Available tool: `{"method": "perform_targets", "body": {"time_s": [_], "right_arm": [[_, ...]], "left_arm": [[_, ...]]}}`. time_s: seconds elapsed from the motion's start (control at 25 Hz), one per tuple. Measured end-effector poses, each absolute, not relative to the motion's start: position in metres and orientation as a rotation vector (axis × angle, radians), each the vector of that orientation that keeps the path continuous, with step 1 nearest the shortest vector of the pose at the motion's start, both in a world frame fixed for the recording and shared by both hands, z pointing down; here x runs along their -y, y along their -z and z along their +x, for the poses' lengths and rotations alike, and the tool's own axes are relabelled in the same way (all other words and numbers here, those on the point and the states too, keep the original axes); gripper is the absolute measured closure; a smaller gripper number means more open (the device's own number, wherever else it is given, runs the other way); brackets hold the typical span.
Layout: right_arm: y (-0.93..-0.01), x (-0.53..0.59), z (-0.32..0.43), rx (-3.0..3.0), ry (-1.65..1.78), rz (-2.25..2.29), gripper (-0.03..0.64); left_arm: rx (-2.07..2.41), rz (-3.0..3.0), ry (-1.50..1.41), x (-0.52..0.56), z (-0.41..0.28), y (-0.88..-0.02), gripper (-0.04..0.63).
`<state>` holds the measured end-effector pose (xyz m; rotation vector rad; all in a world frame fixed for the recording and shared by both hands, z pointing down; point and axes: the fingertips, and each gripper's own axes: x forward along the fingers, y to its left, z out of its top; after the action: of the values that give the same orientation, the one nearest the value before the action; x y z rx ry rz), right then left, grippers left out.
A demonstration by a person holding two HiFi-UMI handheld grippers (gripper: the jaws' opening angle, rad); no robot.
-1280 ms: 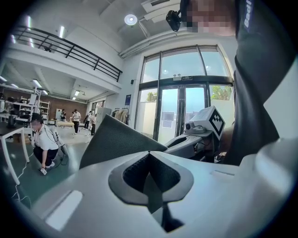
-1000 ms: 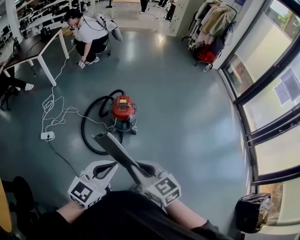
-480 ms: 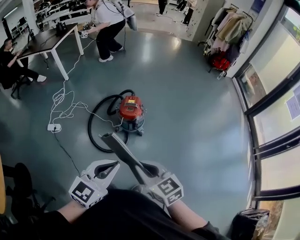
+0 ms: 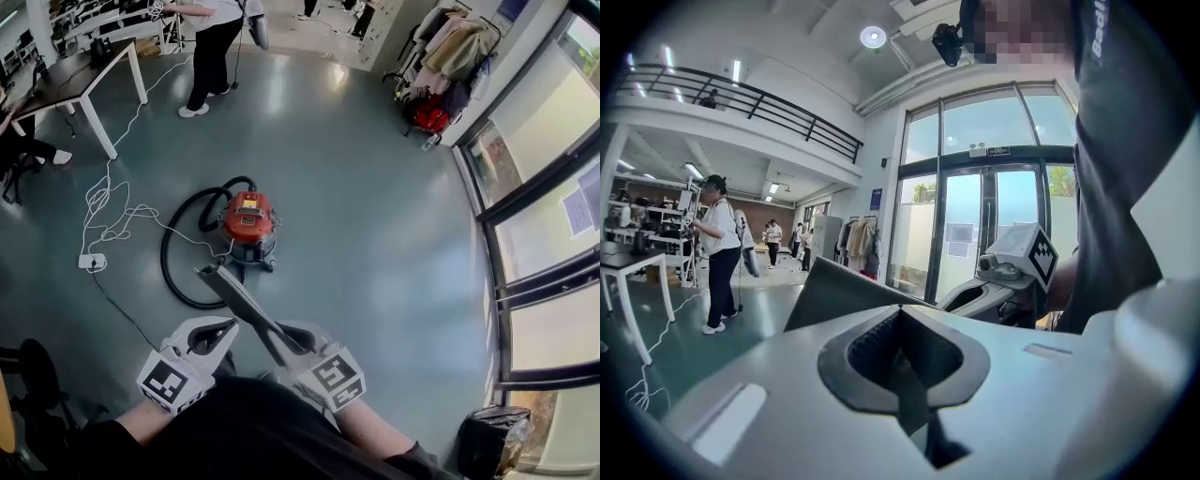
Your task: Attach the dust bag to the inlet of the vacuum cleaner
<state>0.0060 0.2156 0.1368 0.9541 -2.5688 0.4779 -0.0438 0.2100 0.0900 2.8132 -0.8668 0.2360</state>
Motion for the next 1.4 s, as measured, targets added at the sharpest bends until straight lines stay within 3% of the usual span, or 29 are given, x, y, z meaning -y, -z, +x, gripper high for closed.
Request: {"method": "perform_targets", "body": {"time_s": [0.76,1.4], "right_arm": [[-0.166,-0.091,-0.042,2.387,-0.452,1.019,0.597],[-0.213,-0.052,0.025,2.443,-0.340,0.670,0.597]], "left_arm": [[0.729,2.811,-0.187,-0.056,-0.122,-0.099,0.578],[1.073,2.728,-0.318,0.002,-0.060,-0.106,0.578]]}}
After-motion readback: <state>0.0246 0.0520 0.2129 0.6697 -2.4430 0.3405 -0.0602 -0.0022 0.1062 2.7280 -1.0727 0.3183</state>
